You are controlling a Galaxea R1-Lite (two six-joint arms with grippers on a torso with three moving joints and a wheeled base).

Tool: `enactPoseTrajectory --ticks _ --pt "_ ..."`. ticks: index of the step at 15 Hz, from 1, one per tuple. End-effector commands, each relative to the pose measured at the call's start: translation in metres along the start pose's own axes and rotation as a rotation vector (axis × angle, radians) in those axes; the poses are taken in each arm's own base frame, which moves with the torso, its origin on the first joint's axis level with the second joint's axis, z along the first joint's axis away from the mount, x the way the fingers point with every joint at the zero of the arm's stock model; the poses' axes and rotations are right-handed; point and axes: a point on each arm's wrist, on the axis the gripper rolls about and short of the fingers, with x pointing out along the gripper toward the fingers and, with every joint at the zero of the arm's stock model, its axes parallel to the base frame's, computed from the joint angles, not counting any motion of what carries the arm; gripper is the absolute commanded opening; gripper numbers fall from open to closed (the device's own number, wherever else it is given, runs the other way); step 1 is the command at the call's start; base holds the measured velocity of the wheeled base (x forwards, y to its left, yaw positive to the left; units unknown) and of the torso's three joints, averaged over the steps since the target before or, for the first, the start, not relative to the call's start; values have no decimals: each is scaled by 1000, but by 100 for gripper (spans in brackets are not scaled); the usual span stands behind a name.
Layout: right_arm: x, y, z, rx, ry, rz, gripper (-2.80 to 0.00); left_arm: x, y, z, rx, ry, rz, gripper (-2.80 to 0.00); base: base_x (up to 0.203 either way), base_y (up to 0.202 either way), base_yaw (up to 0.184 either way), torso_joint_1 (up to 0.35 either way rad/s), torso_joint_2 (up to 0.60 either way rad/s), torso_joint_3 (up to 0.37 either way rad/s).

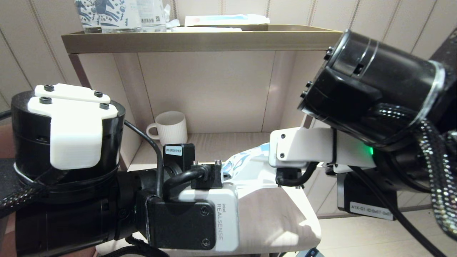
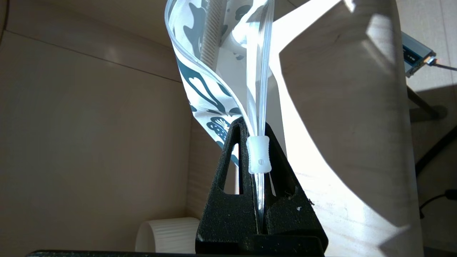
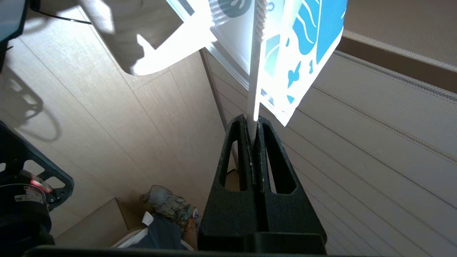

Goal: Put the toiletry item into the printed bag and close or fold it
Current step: Place the comb into the storage bag

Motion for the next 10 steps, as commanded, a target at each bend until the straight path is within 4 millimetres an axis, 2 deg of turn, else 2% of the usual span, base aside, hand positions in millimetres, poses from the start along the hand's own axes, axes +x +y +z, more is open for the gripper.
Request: enactPoseTrajectory --ticks 1,5,8,10 --pt "1 0 0 -8 11 -9 -280 -2 -2 0 5 -5 -3 -280 0 0 0 0 0 0" --pt "-11 -2 -11 -5 -1 -20 -280 -1 -5 -1 9 -13 11 -280 0 0 0 0 0 0" --pt "-17 -4 -21 -3 5 -27 -280 20 -2 5 21 -73 105 -280 0 0 0 0 0 0" --pt "-18 -4 -23 -8 12 -23 -280 31 -9 2 39 -92 165 -280 0 0 0 0 0 0"
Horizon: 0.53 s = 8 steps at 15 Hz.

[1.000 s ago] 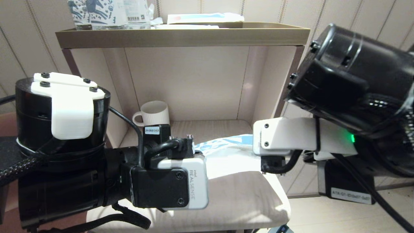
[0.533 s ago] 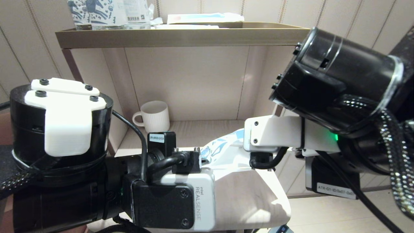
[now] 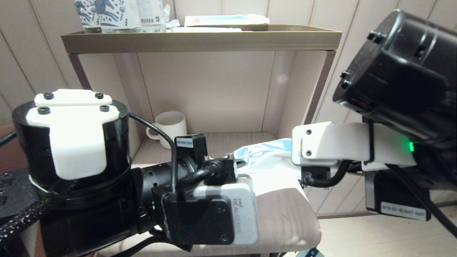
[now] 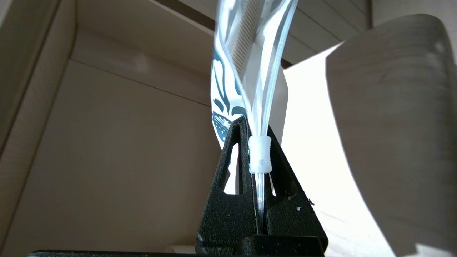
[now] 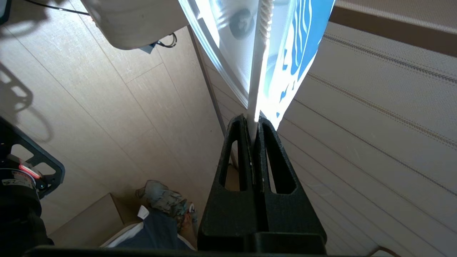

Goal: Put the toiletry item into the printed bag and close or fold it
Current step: Place the comb into the storage bag

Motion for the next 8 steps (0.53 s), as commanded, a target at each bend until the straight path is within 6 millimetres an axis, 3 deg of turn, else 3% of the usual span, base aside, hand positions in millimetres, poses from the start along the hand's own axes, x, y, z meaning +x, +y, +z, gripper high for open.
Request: enactPoseTrajectory --ticks 1,8 --pt "-3 -1 -4 -1 -2 -3 -280 15 -16 -7 34 -4 29 -280 0 0 0 0 0 0" --pt "3 0 3 -6 5 -2 -280 20 -31 -15 48 3 7 -280 0 0 0 0 0 0"
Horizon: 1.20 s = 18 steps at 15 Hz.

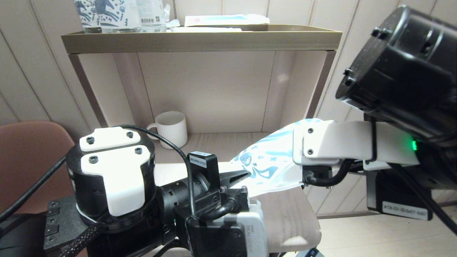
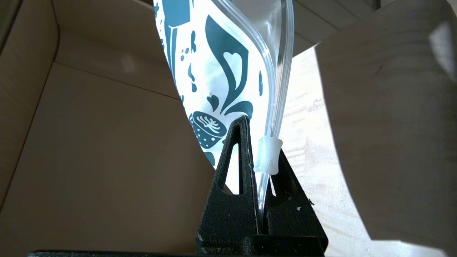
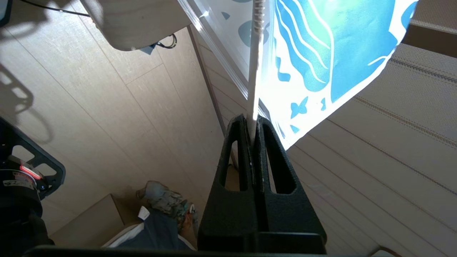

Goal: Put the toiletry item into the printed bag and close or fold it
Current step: Place the comb into the storage bag

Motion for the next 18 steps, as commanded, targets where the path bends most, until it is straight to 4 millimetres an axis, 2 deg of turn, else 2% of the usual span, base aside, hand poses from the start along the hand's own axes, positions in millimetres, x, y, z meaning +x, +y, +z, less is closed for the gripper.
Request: enactPoseTrajectory --ticks 1,3,6,11,16,18 --pt "3 1 3 -12 12 1 -280 1 -4 -2 5 6 -12 -280 0 0 0 0 0 0" --pt "5 2 5 -16 15 6 -280 -2 -4 -2 -3 2 -14 -280 0 0 0 0 0 0" --pt "7 3 8 -13 12 8 -280 -8 6 3 -35 -21 26 -280 0 0 0 0 0 0" --pt "8 4 10 -12 7 9 -280 -18 10 5 -192 -51 18 -280 0 0 0 0 0 0" --pt "9 5 13 -19 6 7 -280 -40 -1 2 -285 -63 -225 -280 0 0 0 0 0 0" --pt "11 6 16 -22 7 8 -280 -39 -7 0 -295 -63 -289 -280 0 0 0 0 0 0"
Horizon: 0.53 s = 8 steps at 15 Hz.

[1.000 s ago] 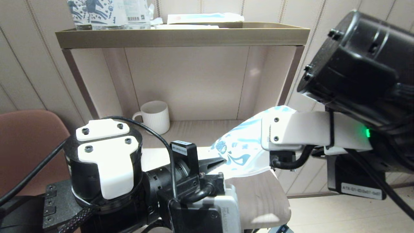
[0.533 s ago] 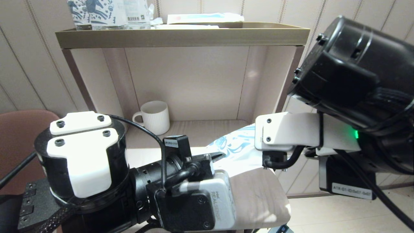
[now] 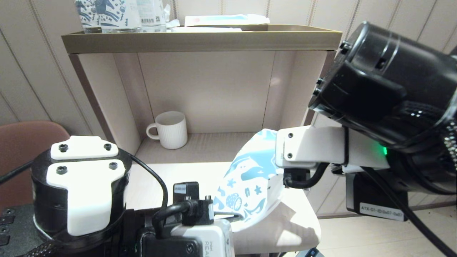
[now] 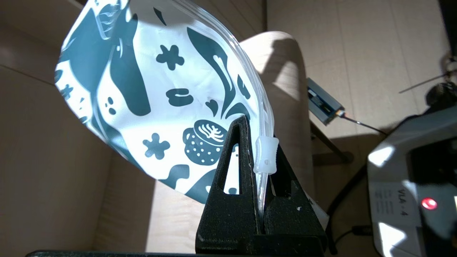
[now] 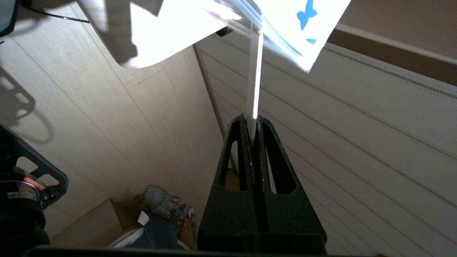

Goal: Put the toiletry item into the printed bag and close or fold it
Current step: Place the comb into the storage bag

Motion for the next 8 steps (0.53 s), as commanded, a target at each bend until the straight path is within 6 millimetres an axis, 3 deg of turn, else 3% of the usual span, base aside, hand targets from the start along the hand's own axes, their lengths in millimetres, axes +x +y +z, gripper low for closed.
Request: enactPoseTrajectory --ticks 1,8 --pt "3 2 2 -14 12 5 -280 -3 0 0 1 -4 -6 -280 0 0 0 0 0 0" --pt "5 3 5 -8 -3 36 -280 -7 5 6 -56 -30 16 -280 0 0 0 0 0 0"
